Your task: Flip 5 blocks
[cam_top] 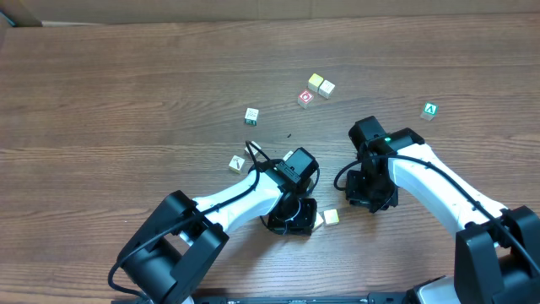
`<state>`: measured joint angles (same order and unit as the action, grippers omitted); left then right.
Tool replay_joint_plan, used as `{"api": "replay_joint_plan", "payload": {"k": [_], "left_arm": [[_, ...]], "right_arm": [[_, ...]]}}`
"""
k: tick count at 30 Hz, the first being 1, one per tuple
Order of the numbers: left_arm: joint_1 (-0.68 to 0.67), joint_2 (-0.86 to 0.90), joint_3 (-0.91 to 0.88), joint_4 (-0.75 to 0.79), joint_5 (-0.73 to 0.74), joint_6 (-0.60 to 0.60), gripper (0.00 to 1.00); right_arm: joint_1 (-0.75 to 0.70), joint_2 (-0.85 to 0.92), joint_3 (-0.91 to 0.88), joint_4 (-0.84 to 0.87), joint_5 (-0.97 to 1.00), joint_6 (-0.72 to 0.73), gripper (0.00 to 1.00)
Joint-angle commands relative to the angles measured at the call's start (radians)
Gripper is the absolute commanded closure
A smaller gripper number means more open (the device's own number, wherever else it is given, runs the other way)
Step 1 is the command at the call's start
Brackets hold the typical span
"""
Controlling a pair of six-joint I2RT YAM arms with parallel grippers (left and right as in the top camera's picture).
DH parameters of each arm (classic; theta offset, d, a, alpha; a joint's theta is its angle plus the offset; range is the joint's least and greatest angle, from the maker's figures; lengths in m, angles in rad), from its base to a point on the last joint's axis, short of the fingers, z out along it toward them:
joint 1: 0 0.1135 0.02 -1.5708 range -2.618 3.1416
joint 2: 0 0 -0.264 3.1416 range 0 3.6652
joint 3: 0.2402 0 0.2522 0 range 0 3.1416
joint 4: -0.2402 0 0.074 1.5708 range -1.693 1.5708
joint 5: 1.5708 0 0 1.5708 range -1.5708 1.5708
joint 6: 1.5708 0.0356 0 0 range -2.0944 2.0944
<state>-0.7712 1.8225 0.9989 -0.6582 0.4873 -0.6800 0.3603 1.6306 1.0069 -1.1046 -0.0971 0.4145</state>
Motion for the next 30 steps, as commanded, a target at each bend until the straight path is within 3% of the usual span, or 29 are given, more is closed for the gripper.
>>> {"api": "replay_joint_plan", "payload": {"k": [1, 30], "left_arm": [[0.000, 0.016, -0.007, -0.003, -0.027, -0.016, 0.96], [0.030, 0.016, -0.007, 0.058, -0.128, -0.068, 0.96]], "right_arm": [[-0.003, -0.002, -0.007, -0.001, -0.003, 0.004, 0.67], [-0.003, -0.002, -0.007, 0.000, -0.003, 0.004, 0.67]]}}
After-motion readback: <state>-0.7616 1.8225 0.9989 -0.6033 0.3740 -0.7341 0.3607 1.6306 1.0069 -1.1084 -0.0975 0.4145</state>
